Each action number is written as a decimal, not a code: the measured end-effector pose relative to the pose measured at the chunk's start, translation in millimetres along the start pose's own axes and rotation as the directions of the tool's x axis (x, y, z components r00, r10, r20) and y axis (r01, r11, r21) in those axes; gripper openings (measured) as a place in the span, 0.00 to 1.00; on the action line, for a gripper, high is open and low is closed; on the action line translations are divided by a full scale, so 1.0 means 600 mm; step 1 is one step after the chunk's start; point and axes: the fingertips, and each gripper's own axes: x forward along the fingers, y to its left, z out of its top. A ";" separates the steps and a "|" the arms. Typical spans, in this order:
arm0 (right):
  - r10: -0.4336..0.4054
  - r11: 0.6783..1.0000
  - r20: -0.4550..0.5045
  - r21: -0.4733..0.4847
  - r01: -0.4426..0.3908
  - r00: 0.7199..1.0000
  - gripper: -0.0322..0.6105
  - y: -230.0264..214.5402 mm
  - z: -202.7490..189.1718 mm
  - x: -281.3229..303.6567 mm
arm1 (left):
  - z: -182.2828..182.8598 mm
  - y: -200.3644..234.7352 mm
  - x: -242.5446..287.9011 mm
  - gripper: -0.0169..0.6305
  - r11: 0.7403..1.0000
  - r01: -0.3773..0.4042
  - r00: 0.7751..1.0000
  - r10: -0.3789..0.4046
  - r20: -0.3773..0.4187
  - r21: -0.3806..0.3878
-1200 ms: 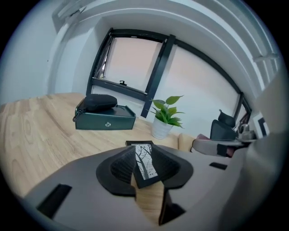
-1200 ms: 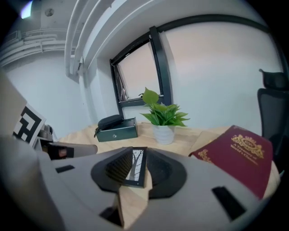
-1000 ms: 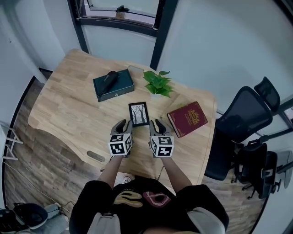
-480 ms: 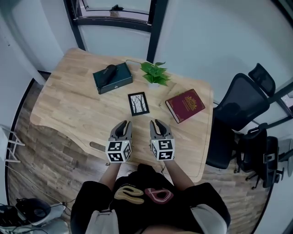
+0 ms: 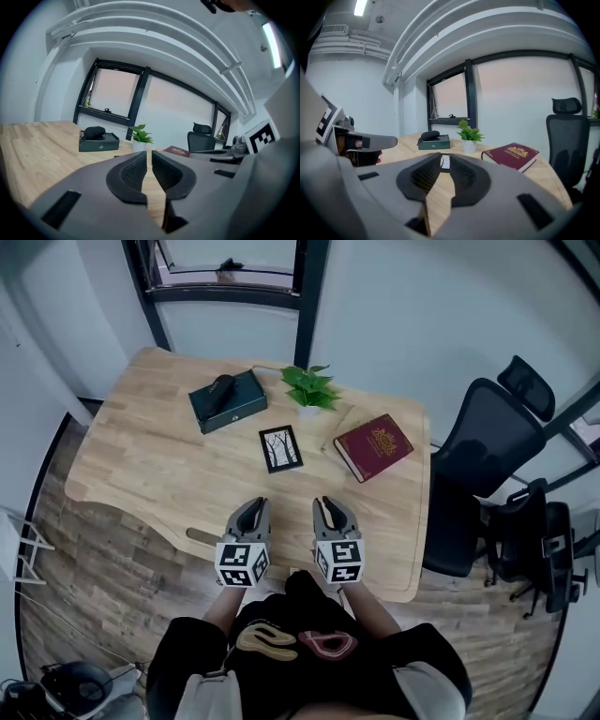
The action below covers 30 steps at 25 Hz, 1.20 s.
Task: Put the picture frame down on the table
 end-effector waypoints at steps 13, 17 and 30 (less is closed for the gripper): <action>-0.077 0.997 0.026 0.011 0.077 0.997 0.11 0.006 -0.010 -0.074 | -0.026 -0.035 -0.053 0.08 1.000 0.014 1.000 -0.014 0.006 -0.015; -0.090 0.996 0.027 0.018 0.090 0.996 0.07 0.010 -0.012 -0.085 | -0.036 -0.040 -0.068 0.08 0.999 0.002 1.000 -0.002 0.002 -0.045; -0.092 0.995 0.000 0.030 0.092 0.996 0.07 0.014 -0.040 -0.109 | -0.022 -0.047 -0.079 0.08 1.000 -0.018 0.999 0.019 0.036 -0.019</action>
